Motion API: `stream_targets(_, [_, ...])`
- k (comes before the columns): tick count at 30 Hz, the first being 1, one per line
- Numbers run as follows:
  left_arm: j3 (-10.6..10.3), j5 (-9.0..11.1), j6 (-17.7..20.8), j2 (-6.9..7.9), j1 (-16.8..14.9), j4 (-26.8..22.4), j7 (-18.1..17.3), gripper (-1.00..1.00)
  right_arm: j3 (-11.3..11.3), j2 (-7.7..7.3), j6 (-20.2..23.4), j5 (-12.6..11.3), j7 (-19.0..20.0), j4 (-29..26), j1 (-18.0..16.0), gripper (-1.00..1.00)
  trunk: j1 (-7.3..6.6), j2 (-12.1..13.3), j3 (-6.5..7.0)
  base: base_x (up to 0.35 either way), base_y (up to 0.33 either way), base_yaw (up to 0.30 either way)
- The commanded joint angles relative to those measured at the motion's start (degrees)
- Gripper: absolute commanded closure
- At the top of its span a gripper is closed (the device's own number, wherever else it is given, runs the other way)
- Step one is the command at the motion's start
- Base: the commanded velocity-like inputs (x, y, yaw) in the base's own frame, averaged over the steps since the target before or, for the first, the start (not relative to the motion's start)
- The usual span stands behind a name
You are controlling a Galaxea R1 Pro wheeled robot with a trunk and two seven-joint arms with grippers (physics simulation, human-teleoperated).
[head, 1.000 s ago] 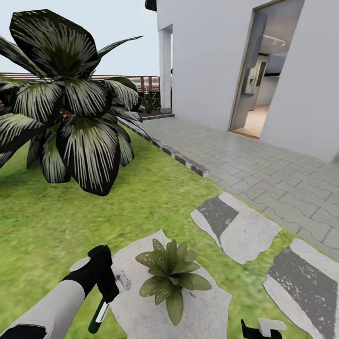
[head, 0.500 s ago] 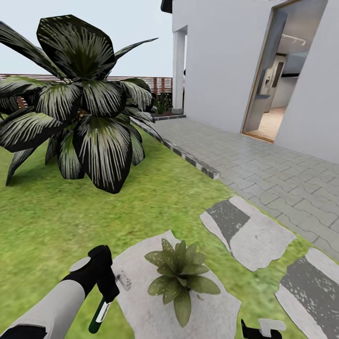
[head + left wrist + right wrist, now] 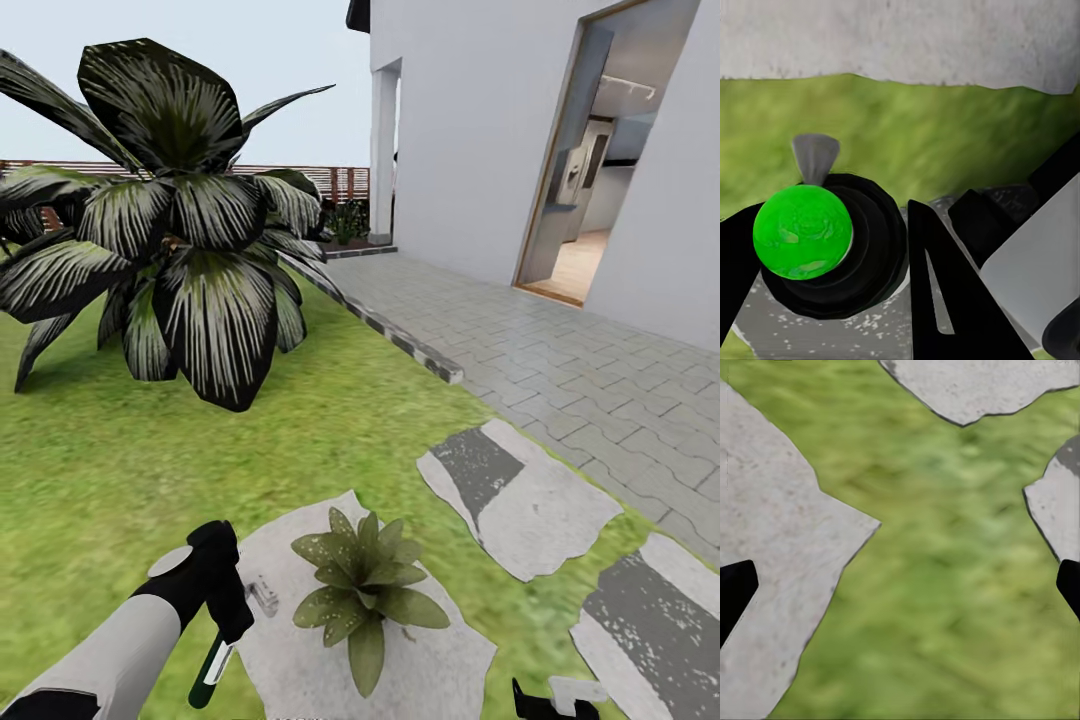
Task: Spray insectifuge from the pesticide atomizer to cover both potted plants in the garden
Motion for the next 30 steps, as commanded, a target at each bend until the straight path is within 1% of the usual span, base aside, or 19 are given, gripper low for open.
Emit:
stream_targets(1, [-0.3, -0.1, 0.5, 0.04, 0.0, -0.1, -0.4, 1.0, 0.1, 0.0, -0.2, -0.5, 0.2, 0.0, 0.0, -1.0, -0.01, 0.0, -0.05, -0.002, -0.002, 0.259])
stream_targets(6, [-0.3, -0.1, 0.5, 0.03, 0.0, -0.1, -0.4, 1.0, 0.1, 0.0, -0.2, -0.5, 0.2, 0.0, 0.0, -1.0, -0.01, 0.0, -0.05, 0.0, 0.0, 0.26])
stream_targets(11, [-0.3, 0.0, 0.5, 0.04, 0.0, -0.1, -0.4, 1.0, 0.1, 0.0, -0.2, -0.5, 0.2, 0.0, 0.0, -1.0, -0.01, 0.0, -0.05, -0.001, -0.05, 0.042])
stream_targets(16, [-0.3, 0.0, 0.5, 0.03, 0.0, -0.1, -0.4, 1.0, 0.1, 0.0, -0.2, -0.5, 0.1, 0.0, 0.0, -1.0, -0.01, 0.0, -0.05, -0.097, -0.218, 0.001])
stream_targets(30, [-0.3, 0.0, 0.5, 0.04, 0.0, 0.0, -0.4, 1.0, 0.1, 0.0, -0.2, -0.5, 0.1, 0.0, 0.0, -1.0, -0.01, 0.0, -0.05, -0.162, -0.241, 0.0])
